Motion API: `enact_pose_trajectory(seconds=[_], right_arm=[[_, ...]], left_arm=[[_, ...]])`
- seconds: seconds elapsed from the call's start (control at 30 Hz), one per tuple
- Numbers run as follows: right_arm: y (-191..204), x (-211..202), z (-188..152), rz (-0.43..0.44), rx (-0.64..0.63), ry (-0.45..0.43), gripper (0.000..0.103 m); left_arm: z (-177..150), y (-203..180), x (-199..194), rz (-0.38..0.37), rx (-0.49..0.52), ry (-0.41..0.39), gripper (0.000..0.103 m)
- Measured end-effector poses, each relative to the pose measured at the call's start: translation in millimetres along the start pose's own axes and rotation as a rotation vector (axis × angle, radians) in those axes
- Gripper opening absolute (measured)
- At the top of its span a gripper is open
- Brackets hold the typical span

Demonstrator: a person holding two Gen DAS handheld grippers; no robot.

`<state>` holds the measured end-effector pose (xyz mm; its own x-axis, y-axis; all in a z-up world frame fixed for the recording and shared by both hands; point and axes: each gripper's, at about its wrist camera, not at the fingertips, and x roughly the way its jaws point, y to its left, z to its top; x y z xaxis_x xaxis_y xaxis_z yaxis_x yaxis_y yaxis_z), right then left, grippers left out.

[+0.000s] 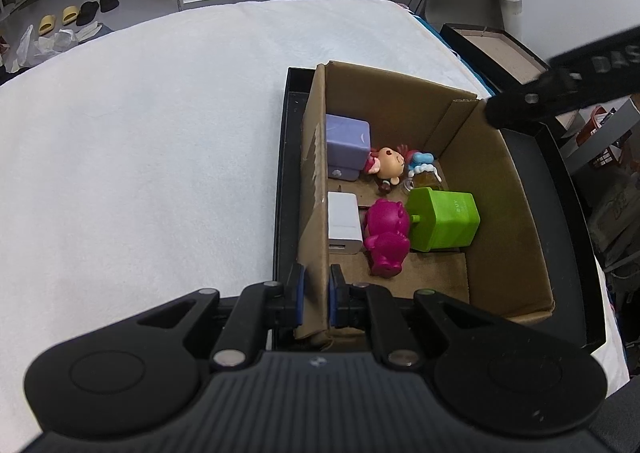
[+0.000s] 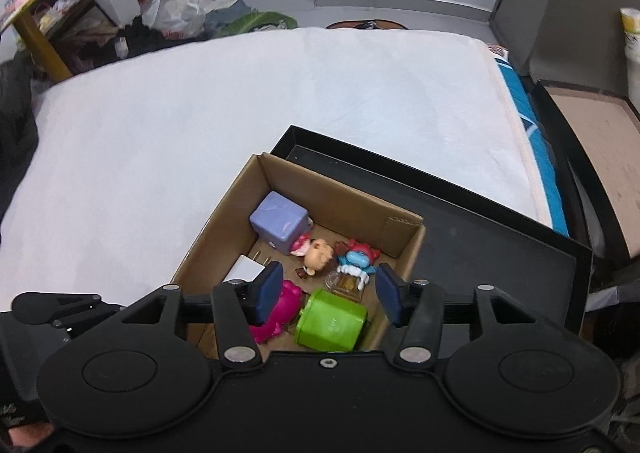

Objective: Organize rigid objects

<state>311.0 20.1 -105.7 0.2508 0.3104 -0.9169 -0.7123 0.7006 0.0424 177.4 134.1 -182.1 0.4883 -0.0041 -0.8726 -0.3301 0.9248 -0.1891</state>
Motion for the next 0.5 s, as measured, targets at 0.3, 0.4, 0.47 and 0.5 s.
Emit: enact_pose_trajectory(seconds=[0.3,0.4,0.47,0.5], right_arm=[[-25,-24,-24,0.017,0.064,-0.04,0.063],[-33,-30,-32,0.023,0.085,-0.042,0.066],[-38,-34,-38,0.029,0.099,-0.045,0.07],[-41,-36,-41,0.027,0.105,-0.048,0.075]], left_arm=[[1,-1,0,0.002,0.0,0.007,0.011],[4,-3,2,0.009,0.024,0.031,0.011],[6,-3,3,0.001,0.023,0.052,0.011],[6,-3,3,0.004,0.022,0.059,0.011]])
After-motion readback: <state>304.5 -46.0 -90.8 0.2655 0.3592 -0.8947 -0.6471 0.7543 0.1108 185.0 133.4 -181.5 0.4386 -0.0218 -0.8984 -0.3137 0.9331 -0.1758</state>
